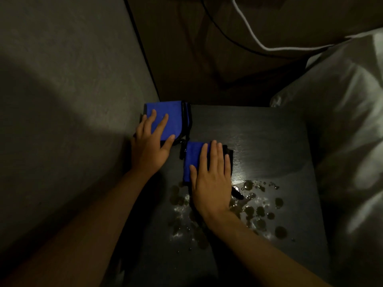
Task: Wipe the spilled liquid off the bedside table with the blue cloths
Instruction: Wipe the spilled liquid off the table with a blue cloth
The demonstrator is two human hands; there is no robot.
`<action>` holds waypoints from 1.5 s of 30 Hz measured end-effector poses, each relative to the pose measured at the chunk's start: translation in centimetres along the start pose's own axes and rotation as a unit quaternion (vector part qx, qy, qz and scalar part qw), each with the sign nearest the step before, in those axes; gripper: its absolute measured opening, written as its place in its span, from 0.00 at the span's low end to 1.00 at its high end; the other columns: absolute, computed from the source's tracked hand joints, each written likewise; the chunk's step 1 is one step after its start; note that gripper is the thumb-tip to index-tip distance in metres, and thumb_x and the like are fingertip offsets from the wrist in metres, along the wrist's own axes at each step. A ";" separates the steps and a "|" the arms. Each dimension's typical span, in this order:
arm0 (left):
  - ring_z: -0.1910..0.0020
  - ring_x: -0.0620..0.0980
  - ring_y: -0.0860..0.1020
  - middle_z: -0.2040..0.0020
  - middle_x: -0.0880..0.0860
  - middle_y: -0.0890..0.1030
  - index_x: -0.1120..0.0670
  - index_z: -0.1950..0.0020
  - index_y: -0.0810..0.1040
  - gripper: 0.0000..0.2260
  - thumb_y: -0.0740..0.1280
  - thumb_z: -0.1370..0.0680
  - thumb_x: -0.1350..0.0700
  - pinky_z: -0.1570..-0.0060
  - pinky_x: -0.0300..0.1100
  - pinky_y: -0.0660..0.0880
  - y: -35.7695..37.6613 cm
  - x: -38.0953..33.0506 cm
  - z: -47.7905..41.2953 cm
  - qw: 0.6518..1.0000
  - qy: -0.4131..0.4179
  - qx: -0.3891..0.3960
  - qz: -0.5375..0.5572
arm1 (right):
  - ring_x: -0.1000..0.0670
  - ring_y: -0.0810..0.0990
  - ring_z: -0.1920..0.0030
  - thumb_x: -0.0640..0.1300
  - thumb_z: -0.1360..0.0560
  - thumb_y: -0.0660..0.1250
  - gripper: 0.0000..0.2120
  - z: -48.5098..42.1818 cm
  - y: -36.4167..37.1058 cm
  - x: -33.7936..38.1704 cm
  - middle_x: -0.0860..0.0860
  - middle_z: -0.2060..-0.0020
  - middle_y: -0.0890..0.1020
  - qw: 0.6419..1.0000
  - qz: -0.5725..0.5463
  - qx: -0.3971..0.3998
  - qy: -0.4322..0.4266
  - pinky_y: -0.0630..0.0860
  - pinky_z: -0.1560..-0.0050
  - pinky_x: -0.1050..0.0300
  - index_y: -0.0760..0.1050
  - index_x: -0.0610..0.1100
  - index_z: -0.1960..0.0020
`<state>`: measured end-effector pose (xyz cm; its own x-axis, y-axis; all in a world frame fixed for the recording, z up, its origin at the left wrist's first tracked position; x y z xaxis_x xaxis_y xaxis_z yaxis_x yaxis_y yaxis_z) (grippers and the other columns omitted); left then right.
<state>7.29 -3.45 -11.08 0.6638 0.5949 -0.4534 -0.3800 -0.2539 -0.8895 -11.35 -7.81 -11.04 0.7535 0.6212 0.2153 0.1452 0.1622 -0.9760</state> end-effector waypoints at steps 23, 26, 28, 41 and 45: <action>0.22 0.55 0.51 0.21 0.48 0.55 0.40 0.25 0.63 0.26 0.65 0.22 0.45 0.28 0.62 0.57 -0.8 -0.2 -0.4 0.997 -0.044 0.013 0.058 | 0.42 0.36 0.19 0.59 0.16 0.35 0.32 1.3 2.6 8.8 0.39 0.19 0.41 0.994 0.001 0.080 -0.072 0.40 0.20 0.43 0.42 0.42 0.17; 0.23 0.56 0.51 0.21 0.49 0.56 0.40 0.25 0.63 0.26 0.65 0.22 0.45 0.28 0.62 0.57 -0.8 -0.1 -0.5 0.997 -0.041 0.014 0.063 | 0.43 0.36 0.19 0.58 0.16 0.39 0.31 1.3 2.4 9.0 0.39 0.19 0.41 0.991 -0.002 0.096 -0.090 0.40 0.20 0.43 0.43 0.44 0.17; 0.23 0.55 0.52 0.21 0.48 0.56 0.41 0.25 0.64 0.26 0.66 0.23 0.45 0.27 0.62 0.56 -0.8 -0.1 -0.6 0.996 -0.045 0.015 0.072 | 0.43 0.35 0.19 0.58 0.15 0.41 0.31 1.5 2.3 9.1 0.41 0.18 0.42 0.985 -0.006 0.115 -0.132 0.40 0.20 0.43 0.42 0.44 0.17; 0.21 0.55 0.47 0.20 0.48 0.54 0.42 0.24 0.63 0.26 0.65 0.22 0.47 0.26 0.63 0.53 -0.4 0.0 -0.5 0.995 -0.033 0.026 0.091 | 0.45 0.45 0.18 0.58 0.15 0.47 0.27 2.0 0.9 7.7 0.45 0.18 0.53 0.907 0.019 0.162 -0.389 0.33 0.21 0.49 0.53 0.51 0.18; 0.21 0.55 0.46 0.20 0.51 0.53 0.46 0.24 0.64 0.24 0.64 0.20 0.50 0.25 0.61 0.51 -0.1 0.1 -0.2 0.993 0.000 0.019 0.114 | 0.47 0.40 0.18 0.57 0.15 0.43 0.27 2.0 0.9 6.4 0.47 0.17 0.47 0.861 0.067 0.190 -0.467 0.36 0.20 0.46 0.46 0.54 0.18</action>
<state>7.53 -3.48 -11.01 0.5574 0.5262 -0.6422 -0.5446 -0.3521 -0.7612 -7.64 -2.16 -10.52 -0.1226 0.9708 0.2060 -0.2564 0.1695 -0.9516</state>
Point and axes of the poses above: each hand's wrist, its own z-axis away from the middle knuckle, its own y-axis out of the palm, x = y × z, the point moved 6 cm from there along -z, towards the middle knuckle
